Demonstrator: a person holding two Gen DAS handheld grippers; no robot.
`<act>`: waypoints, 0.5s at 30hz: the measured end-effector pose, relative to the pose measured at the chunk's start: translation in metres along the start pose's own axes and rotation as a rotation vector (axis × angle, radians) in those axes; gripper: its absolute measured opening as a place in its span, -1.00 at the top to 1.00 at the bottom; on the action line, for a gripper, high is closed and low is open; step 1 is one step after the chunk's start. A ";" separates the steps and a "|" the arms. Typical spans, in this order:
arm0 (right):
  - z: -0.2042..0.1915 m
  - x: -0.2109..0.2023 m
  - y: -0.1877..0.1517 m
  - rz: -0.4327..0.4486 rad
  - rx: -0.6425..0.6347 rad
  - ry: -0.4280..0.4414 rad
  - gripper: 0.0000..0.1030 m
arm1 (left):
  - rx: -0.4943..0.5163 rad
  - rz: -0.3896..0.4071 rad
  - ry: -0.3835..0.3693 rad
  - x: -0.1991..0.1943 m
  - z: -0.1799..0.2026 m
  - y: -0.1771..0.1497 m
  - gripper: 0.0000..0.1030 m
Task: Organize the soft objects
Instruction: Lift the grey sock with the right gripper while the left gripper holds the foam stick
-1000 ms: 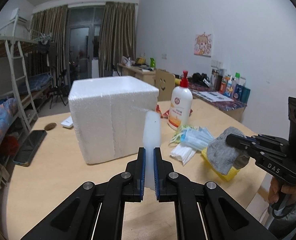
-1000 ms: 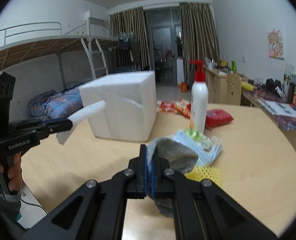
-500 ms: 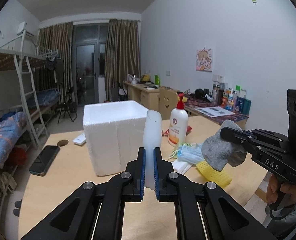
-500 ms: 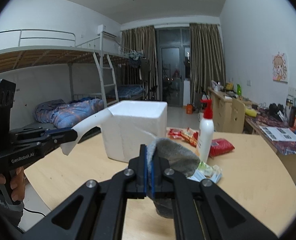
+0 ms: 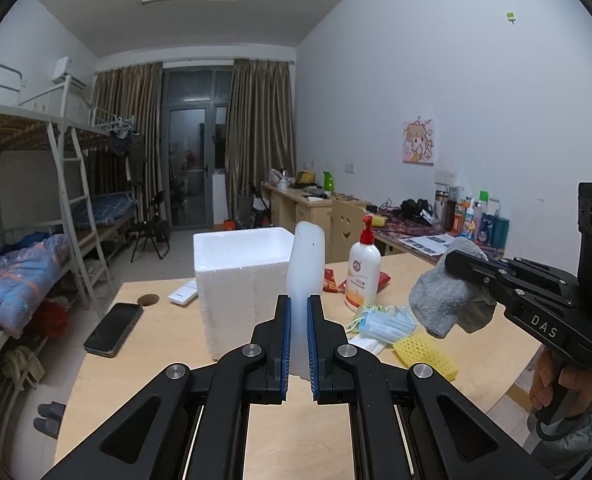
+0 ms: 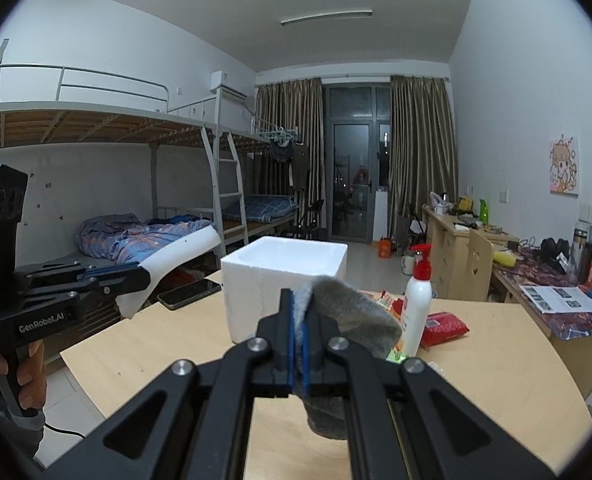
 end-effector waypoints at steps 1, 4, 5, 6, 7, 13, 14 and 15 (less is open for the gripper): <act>-0.001 -0.002 0.001 0.005 -0.002 0.001 0.91 | -0.001 0.002 0.004 -0.002 -0.001 0.000 0.85; -0.004 -0.006 0.002 0.014 -0.007 0.002 0.91 | 0.001 0.006 0.018 -0.006 -0.002 0.001 0.85; -0.005 -0.007 0.003 0.016 -0.009 0.003 0.91 | -0.001 0.009 0.021 -0.008 -0.002 0.001 0.85; -0.005 -0.007 0.003 0.017 -0.011 0.002 0.91 | -0.002 0.009 0.020 -0.009 -0.002 0.001 0.85; -0.005 -0.007 0.004 0.020 -0.012 0.002 0.91 | -0.004 0.010 0.023 -0.011 -0.003 0.001 0.85; -0.011 -0.012 0.004 0.024 -0.021 0.007 0.91 | -0.010 0.015 0.028 -0.017 -0.003 0.000 0.85; -0.011 -0.013 0.004 0.025 -0.021 0.010 0.91 | -0.008 0.016 0.032 -0.019 -0.003 -0.001 0.85; -0.012 -0.013 0.004 0.028 -0.019 0.013 0.91 | -0.006 0.017 0.035 -0.020 -0.003 -0.001 0.85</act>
Point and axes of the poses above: each gripper's, at about its wrist camera, not at the fingertips, and x roughly the way its jaws point, z to its right, y to its top, the point moved 7 cm from there along x, roughly the way its jaws point, and after that the axes turned 12 degrees about x, right-handed, at the moved point
